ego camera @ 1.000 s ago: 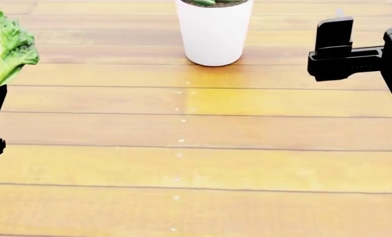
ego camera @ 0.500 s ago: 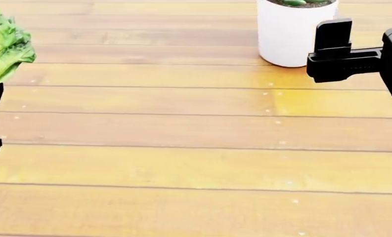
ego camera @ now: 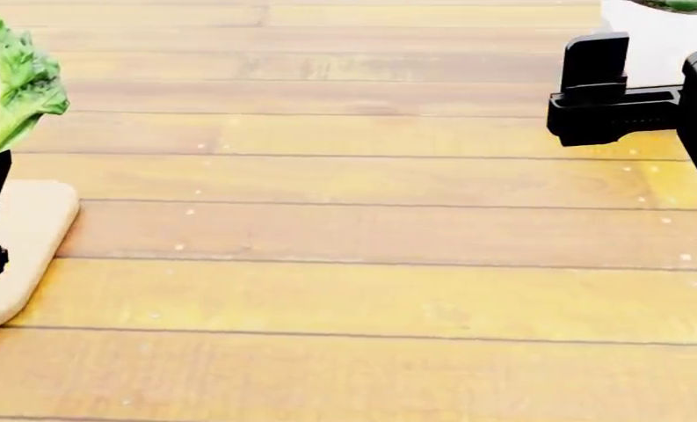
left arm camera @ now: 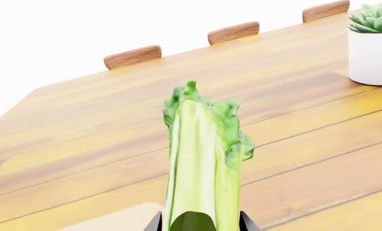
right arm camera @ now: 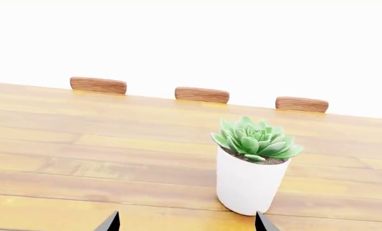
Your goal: Place the celery and the celery on separate cutting boards.
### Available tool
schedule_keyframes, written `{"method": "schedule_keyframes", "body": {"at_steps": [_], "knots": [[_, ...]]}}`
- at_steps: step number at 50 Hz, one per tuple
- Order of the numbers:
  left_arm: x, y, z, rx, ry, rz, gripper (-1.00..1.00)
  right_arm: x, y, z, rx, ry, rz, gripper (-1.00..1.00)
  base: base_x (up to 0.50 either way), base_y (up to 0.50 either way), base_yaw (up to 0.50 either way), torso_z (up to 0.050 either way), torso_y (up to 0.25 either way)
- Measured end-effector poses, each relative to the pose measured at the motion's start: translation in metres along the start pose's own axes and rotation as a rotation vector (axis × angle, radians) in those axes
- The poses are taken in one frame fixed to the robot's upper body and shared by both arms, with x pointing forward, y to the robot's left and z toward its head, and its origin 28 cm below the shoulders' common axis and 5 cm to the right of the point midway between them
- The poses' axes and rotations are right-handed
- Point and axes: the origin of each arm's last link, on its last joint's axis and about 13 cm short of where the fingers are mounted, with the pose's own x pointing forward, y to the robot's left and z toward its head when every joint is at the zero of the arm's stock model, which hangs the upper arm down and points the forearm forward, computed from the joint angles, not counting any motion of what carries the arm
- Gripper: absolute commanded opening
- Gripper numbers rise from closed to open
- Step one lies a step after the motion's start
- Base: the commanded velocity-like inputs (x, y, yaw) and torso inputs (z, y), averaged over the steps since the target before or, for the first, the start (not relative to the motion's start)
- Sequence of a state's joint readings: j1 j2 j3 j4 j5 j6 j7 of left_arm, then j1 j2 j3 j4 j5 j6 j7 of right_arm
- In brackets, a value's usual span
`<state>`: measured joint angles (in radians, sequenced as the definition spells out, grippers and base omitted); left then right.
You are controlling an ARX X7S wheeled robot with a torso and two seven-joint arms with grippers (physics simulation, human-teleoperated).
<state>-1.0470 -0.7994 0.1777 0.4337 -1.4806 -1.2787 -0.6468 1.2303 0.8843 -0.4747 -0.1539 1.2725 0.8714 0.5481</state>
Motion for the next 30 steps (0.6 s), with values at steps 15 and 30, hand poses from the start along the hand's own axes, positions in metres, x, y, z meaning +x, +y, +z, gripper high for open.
{"method": "schedule_keyframes", "body": {"at_steps": [15,30], "knots": [[0.004,0.001,-0.001,0.000,0.009,0.005,-1.00,0.000,0.000,0.000,0.007,0.004,-0.002,1.00,0.00,0.50,0.00,0.000,0.001],[0.016,0.001,-0.007,-0.011,0.030,0.004,-1.00,0.000,0.001,0.000,0.007,0.009,0.005,1.00,0.00,0.45,0.00,0.000,0.000]]}}
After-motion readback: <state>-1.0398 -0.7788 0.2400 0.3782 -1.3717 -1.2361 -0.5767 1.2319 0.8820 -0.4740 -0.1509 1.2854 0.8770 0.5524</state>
